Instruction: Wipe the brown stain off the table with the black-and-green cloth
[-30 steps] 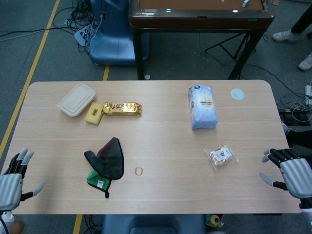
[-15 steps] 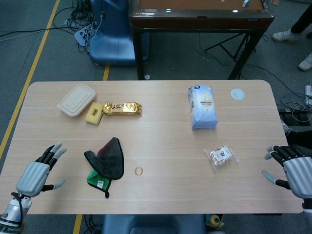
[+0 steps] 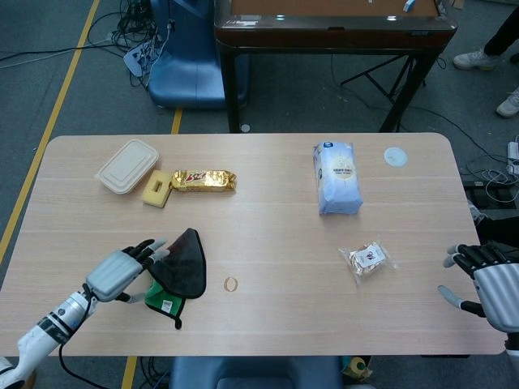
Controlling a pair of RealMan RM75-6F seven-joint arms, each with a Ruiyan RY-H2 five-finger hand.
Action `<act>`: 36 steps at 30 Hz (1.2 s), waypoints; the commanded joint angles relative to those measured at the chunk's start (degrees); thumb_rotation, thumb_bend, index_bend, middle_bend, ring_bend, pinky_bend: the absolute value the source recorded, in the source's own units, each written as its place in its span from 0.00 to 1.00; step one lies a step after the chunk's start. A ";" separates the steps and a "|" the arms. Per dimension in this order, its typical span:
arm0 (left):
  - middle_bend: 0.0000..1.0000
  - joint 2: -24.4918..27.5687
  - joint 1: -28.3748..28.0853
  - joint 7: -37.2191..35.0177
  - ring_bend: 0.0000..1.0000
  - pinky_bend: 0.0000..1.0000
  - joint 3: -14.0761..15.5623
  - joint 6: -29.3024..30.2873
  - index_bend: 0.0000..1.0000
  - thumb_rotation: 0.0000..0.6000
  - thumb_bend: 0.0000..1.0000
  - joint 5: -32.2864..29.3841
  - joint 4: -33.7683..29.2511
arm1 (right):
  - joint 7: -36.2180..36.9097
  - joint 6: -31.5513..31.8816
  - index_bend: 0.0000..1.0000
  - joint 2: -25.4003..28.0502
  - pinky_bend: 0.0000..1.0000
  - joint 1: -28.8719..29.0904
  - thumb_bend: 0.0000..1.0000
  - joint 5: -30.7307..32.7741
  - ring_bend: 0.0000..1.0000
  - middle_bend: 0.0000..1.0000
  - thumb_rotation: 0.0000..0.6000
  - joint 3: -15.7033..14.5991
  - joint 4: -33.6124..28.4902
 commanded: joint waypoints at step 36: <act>0.25 -18.71 -9.84 8.06 0.35 0.64 0.55 -10.11 0.41 1.00 0.17 -11.99 17.84 | 1.59 -1.08 0.47 -0.31 0.31 -0.19 0.25 1.49 0.34 0.37 1.00 0.17 1.73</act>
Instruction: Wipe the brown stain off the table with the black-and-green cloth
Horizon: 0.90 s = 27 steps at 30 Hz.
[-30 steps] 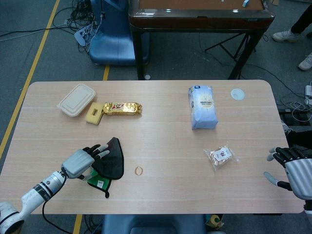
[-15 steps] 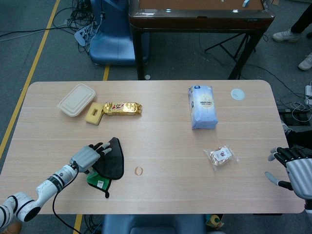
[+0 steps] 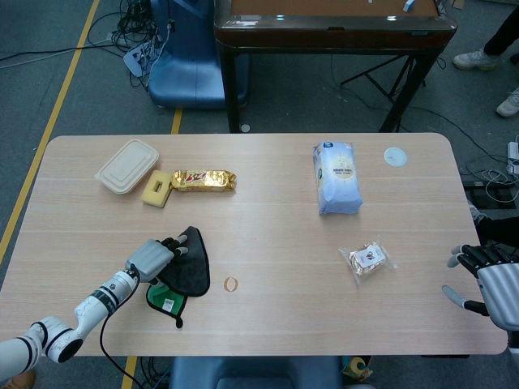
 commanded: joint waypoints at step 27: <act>0.66 -1.54 -5.20 -1.22 0.67 0.91 -2.24 1.53 0.65 1.00 0.17 -1.61 -11.10 | 0.62 0.22 0.47 -0.38 0.31 -0.16 0.25 -0.24 0.34 0.37 1.00 0.01 0.52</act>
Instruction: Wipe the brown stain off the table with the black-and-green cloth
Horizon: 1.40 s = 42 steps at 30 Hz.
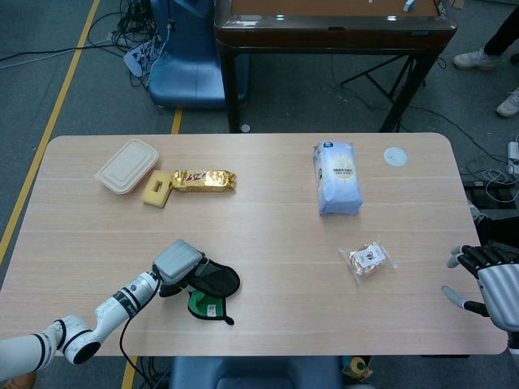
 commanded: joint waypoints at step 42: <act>0.66 -9.76 -7.30 36.84 0.67 0.91 1.08 -6.92 0.62 1.00 0.17 -25.87 9.88 | -0.05 -0.09 0.47 0.19 0.31 -0.30 0.25 0.40 0.34 0.37 1.00 0.07 -0.34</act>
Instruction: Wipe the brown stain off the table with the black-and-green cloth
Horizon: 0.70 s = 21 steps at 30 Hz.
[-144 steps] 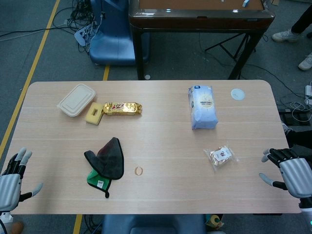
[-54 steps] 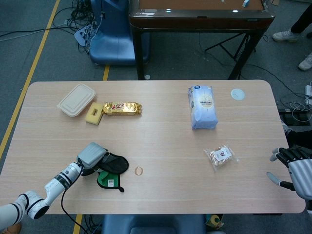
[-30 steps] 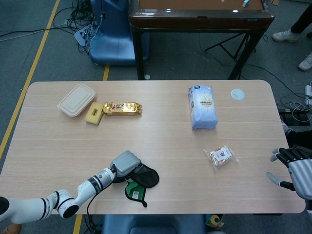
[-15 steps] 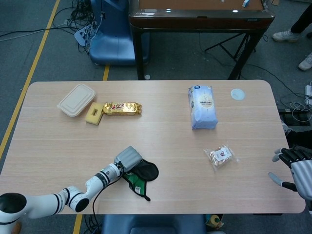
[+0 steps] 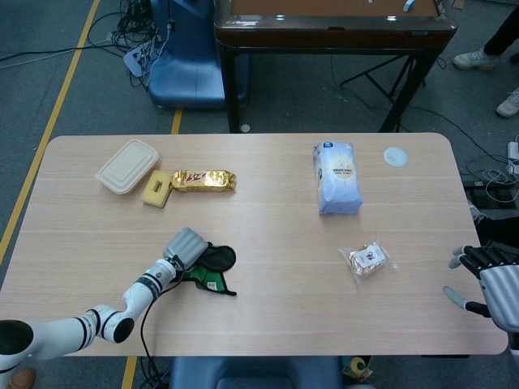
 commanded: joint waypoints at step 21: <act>0.66 -1.81 -2.00 9.10 0.67 0.91 5.97 3.98 0.62 1.00 0.17 5.42 -14.79 | 0.30 0.96 0.47 0.24 0.32 -0.77 0.25 0.22 0.34 0.37 1.00 -0.05 0.17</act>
